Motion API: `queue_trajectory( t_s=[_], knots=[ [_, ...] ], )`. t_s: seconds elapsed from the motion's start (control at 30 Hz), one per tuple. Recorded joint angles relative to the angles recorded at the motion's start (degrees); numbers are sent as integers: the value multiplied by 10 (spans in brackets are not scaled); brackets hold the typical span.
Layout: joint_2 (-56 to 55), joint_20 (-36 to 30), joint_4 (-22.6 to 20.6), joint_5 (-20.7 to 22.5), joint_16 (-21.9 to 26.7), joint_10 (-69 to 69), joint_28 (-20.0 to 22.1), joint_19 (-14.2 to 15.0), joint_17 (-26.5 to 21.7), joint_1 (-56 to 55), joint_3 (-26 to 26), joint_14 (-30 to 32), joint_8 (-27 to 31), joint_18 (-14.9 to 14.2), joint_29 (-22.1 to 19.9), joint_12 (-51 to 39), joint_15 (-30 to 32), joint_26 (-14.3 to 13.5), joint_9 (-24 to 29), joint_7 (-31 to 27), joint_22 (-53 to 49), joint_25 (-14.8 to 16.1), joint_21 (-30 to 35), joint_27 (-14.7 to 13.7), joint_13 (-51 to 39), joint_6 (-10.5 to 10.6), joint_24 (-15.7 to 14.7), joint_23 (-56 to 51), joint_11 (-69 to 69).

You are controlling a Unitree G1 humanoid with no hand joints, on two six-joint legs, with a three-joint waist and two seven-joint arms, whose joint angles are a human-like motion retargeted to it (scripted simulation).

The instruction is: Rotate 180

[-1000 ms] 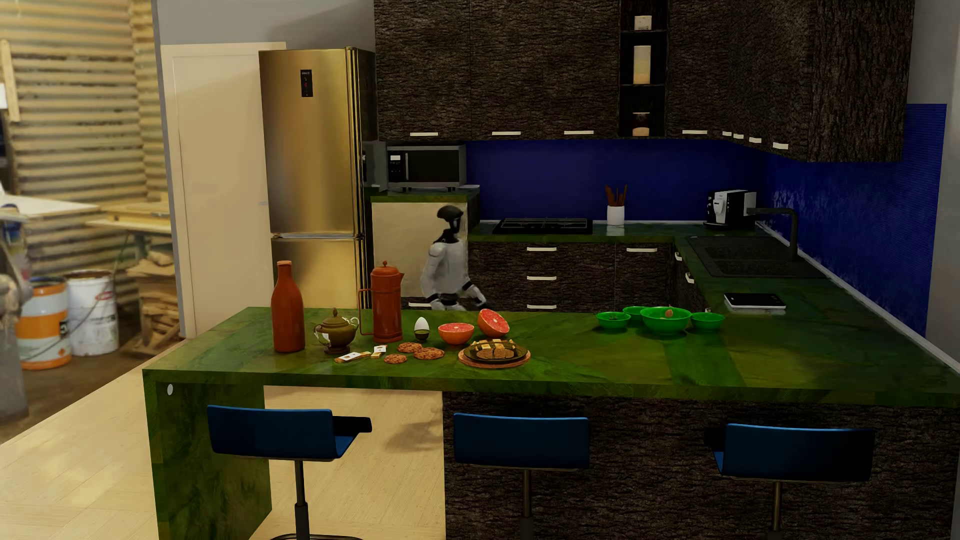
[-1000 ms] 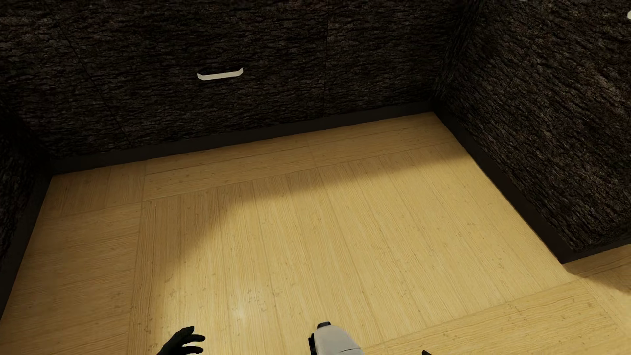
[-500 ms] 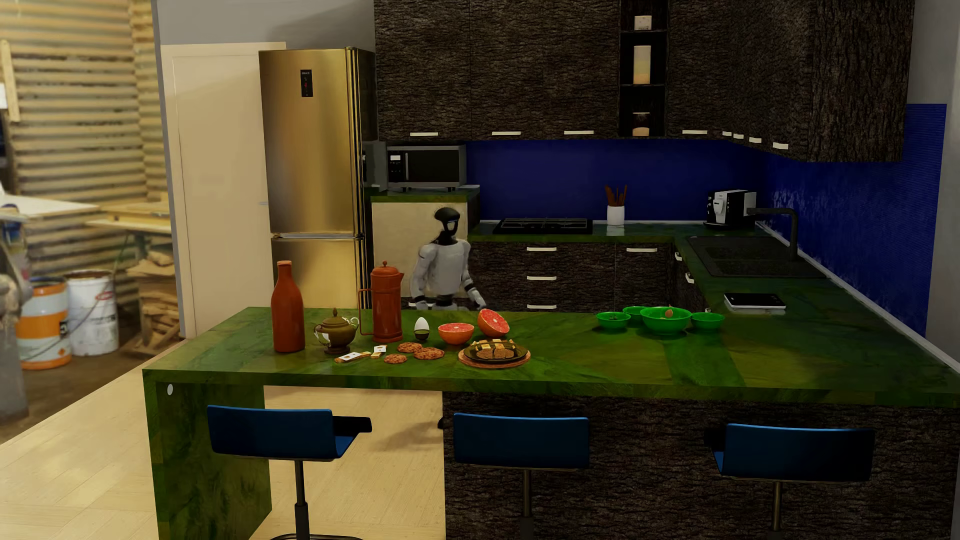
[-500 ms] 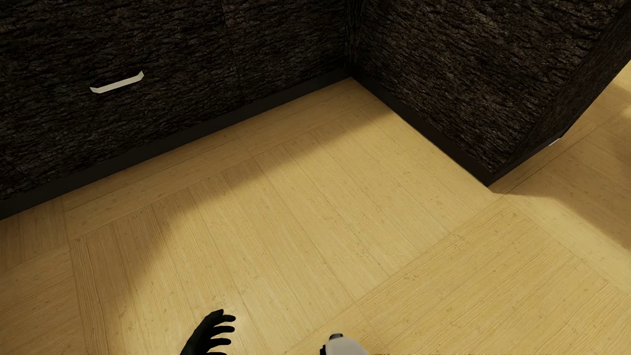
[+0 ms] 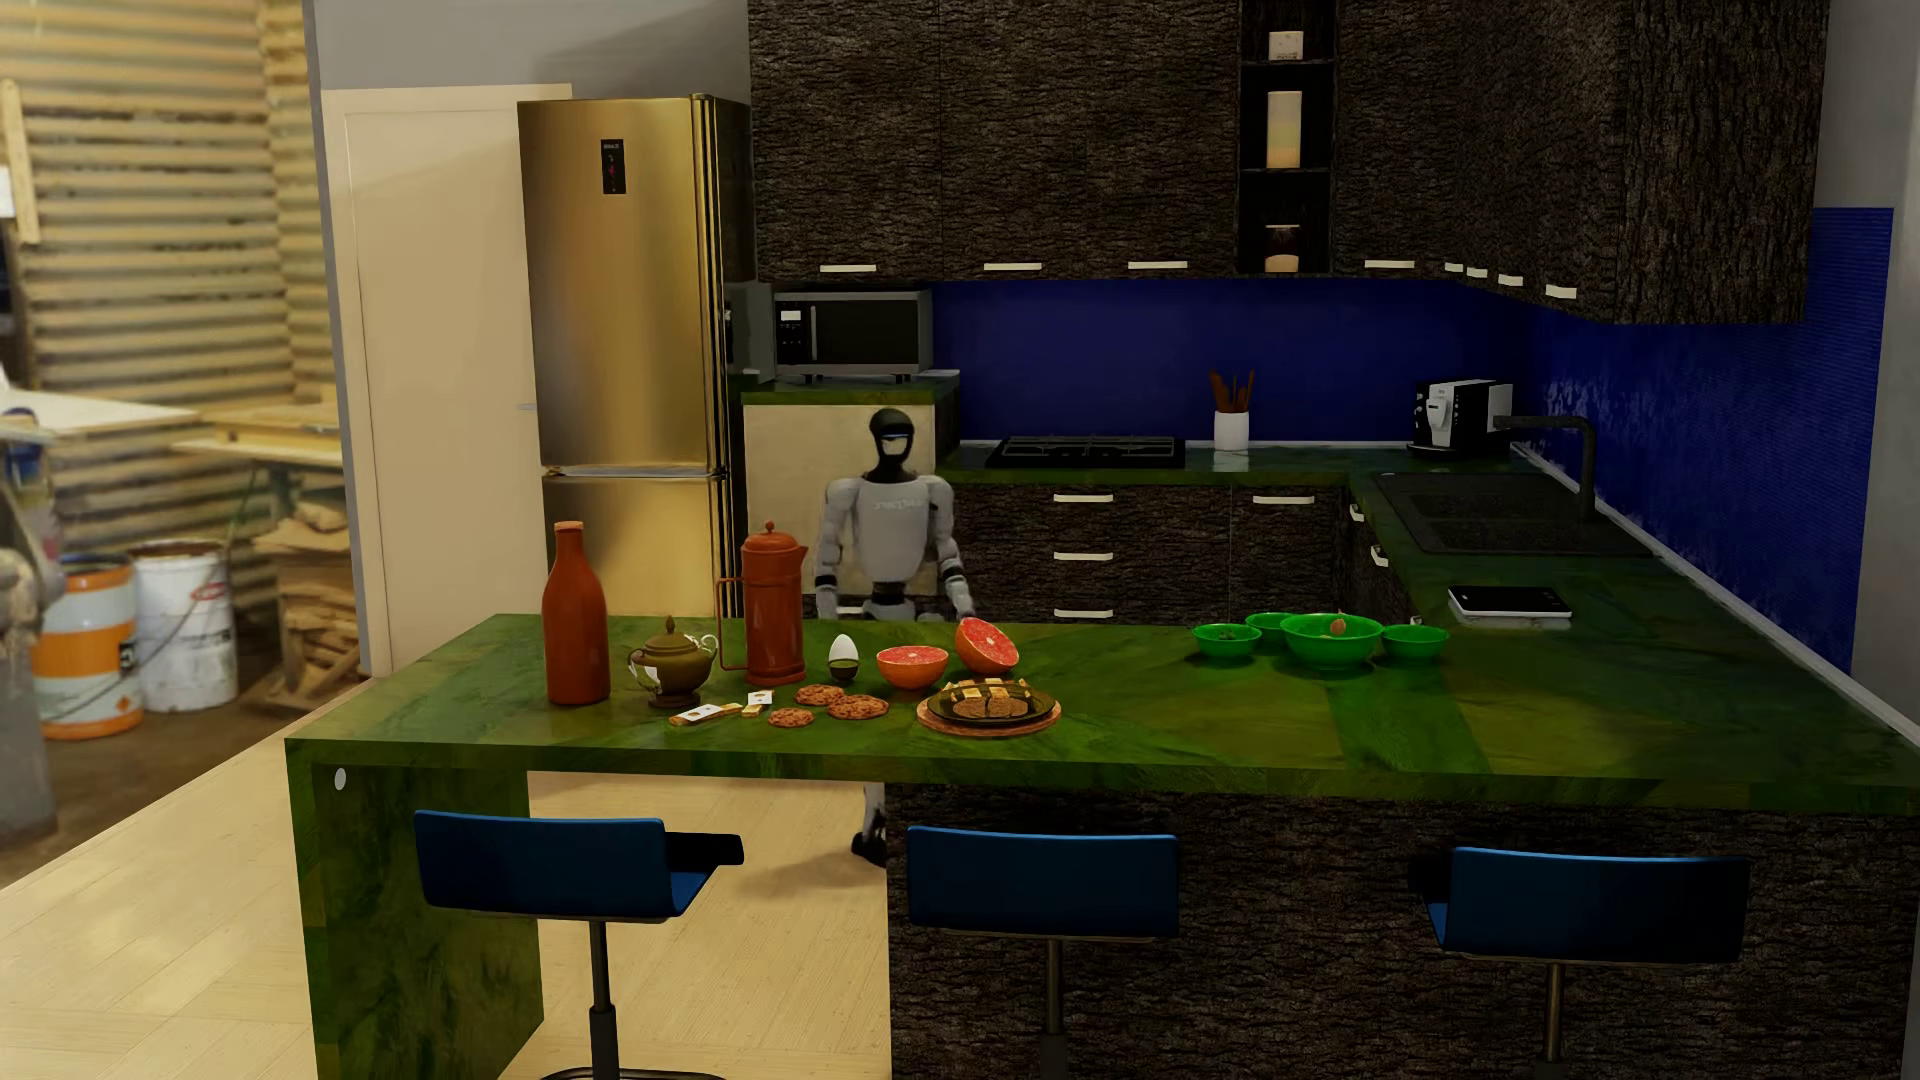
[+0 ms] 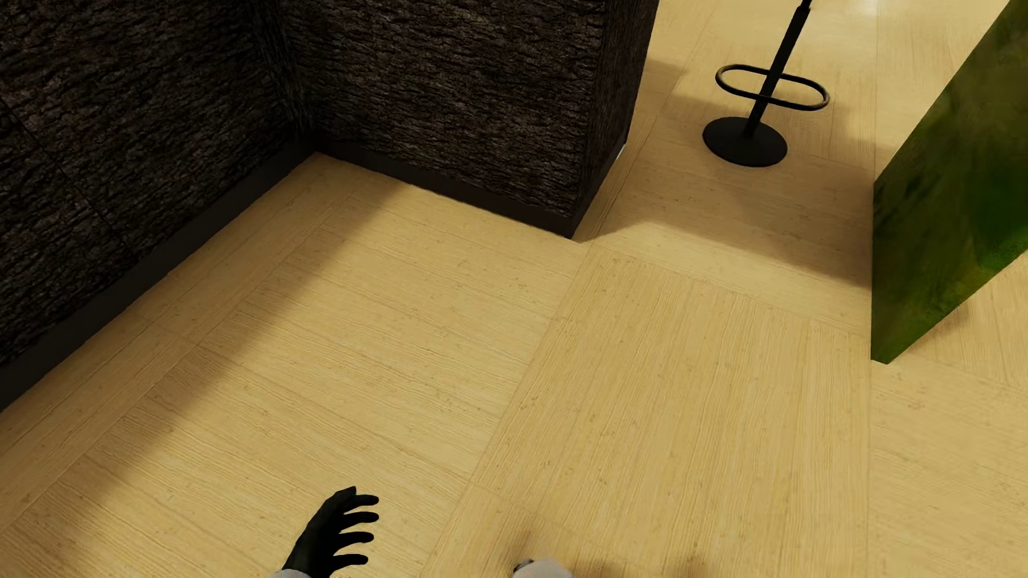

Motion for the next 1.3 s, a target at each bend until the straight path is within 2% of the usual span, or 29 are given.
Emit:
queue_trajectory(
  t_s=[0.07,0.1,0.17,0.23,0.27,0.3,0.33,0.4,0.47,0.5,0.53,0.57,0.63,0.67,0.7,0.73,0.77,0.8,0.83,0.87,0.93,0.97,1.0,1.03,1.07,1.13,1.2,1.23,1.3],
  knots=[
    [-2,-7,4,-6,-4,-41,-20,-17,7,17,-29,12,-6,-3,-8,17,5,5,-2,12,6,-4,-1,10,-4,-2,13,-6,-25],
    [-1,-6,2,-24,5,-32,-32,-10,6,24,-16,18,-23,-7,-2,11,-1,7,6,12,8,-10,-2,12,5,-14,23,-12,-19],
    [-11,-7,5,-11,2,-9,-45,-2,0,13,14,6,-19,-3,20,-1,37,16,2,-19,8,-29,-10,13,15,-6,44,-3,-35],
    [-23,-1,13,-16,9,-41,-52,-5,12,37,-7,-5,-28,-27,-3,9,-16,17,-5,-2,23,-51,-4,12,13,-12,60,-8,-12],
    [-29,-3,11,-32,16,-46,-54,-33,0,46,-8,-3,-39,-15,-7,13,-33,19,-6,14,11,-50,-2,12,2,-21,57,-8,3],
    [-23,2,13,-30,15,23,-50,-10,-5,18,8,24,-29,-19,-9,11,26,19,2,14,-8,-44,1,7,-10,-28,49,-2,-17],
    [-21,-10,9,-20,9,95,-41,-4,-6,-23,36,72,-14,-17,-11,1,56,16,4,-5,-10,-33,-1,-5,1,-24,42,0,-34],
    [-21,16,-6,3,9,-14,-31,-3,9,-25,28,30,-2,-7,-10,26,71,-3,-3,-47,22,-11,-15,-26,22,4,34,-5,-60],
    [-32,4,0,-28,23,-44,-16,-30,11,9,-1,35,-30,-39,-29,28,3,6,5,-9,32,-25,3,-20,12,-10,24,-11,-17],
    [-52,2,1,-44,24,-28,-8,-13,4,6,8,25,-41,-17,-17,11,-33,9,1,4,29,-31,-5,-15,5,-17,23,0,22],
    [-60,7,5,-53,14,10,0,1,-16,1,25,12,-45,-11,-1,3,-23,9,5,14,12,-36,2,-8,-12,-22,28,8,44],
    [-68,3,2,-39,-1,80,9,-9,-32,-36,45,17,-35,-16,14,11,44,2,1,-8,-6,-36,-2,-5,-27,-11,32,16,33],
    [-72,5,-29,1,8,31,6,-1,-6,-41,57,-8,-19,-1,12,37,49,-12,-10,-54,21,-19,-10,-26,-2,28,46,-7,-8],
    [-72,1,-30,6,29,-2,-3,-11,3,-25,29,6,-10,-1,-8,41,-5,1,-11,-45,39,-9,-8,-44,2,26,53,-13,-10],
    [-73,15,-25,-14,34,-28,-13,-11,5,4,19,15,-37,0,-19,19,-93,23,-4,-15,44,-3,-6,-51,8,8,55,-27,61],
    [-67,24,-19,-41,33,-30,-19,0,2,19,28,11,-67,0,-22,-3,-147,35,0,7,25,-11,-11,-49,7,-8,49,-29,128],
    [-48,16,-14,-66,32,-17,-19,12,4,20,38,-3,-79,-3,-19,-12,-162,26,-6,19,10,-33,-10,-41,3,-21,38,-27,164],
    [-20,8,-9,-79,15,43,-11,-6,-12,-4,52,-12,-62,-9,-6,-10,-111,2,-13,26,8,-56,8,-35,-6,-32,27,-13,113],
    [-16,-4,5,-64,-5,133,1,-6,-17,-39,71,26,-51,-13,9,-12,-77,-14,-2,22,10,-73,4,-31,-11,-32,19,-4,105],
    [-14,-11,-2,-52,-10,209,12,-8,-19,-83,79,115,-37,-16,20,-10,-69,-17,6,-5,4,-81,19,-36,-6,-32,18,9,100],
    [1,29,-38,-45,-16,86,14,-5,-12,-121,122,76,-41,-12,31,-31,-52,-25,12,-44,31,-82,-4,-40,39,-2,20,-9,70],
    [2,38,-44,-42,7,-14,8,-4,-11,-117,141,96,-39,-5,24,-18,-54,-33,9,-50,36,-98,-10,-37,45,3,21,-29,74],
    [2,28,-47,-43,30,-38,7,-4,-16,-109,147,154,-42,-4,29,-6,-57,-35,1,-54,47,-112,-1,-40,20,4,21,-22,76],
    [7,30,-48,-47,33,-49,10,-4,-23,-106,155,159,-47,-3,39,5,-53,-27,-6,-56,41,-116,7,-44,-12,4,23,-18,66],
    [16,41,-47,-49,32,-66,15,-5,-25,-96,163,157,-47,-9,51,22,-45,-20,-9,-50,32,-110,6,-46,-45,-1,26,-23,50],
    [30,39,-47,-54,12,-46,22,-2,-19,-96,183,77,-48,-22,68,23,-37,-13,-15,-45,32,-82,-1,-64,-66,1,26,-5,31],
    [44,39,-40,-51,24,-75,18,0,-20,-80,175,143,-52,-33,78,33,-32,-15,-13,-44,35,-57,3,-68,-73,9,17,-26,17],
    [44,43,-42,-51,30,-92,16,0,-13,-74,172,179,-51,-23,76,27,-32,-18,-13,-46,45,-52,-5,-70,-71,6,10,-29,17],
    [45,44,-46,-52,23,-75,17,1,-14,-79,176,132,-49,36,60,9,-29,-32,-10,-42,33,-60,-9,-70,-54,-3,8,-18,13]
  ],
)
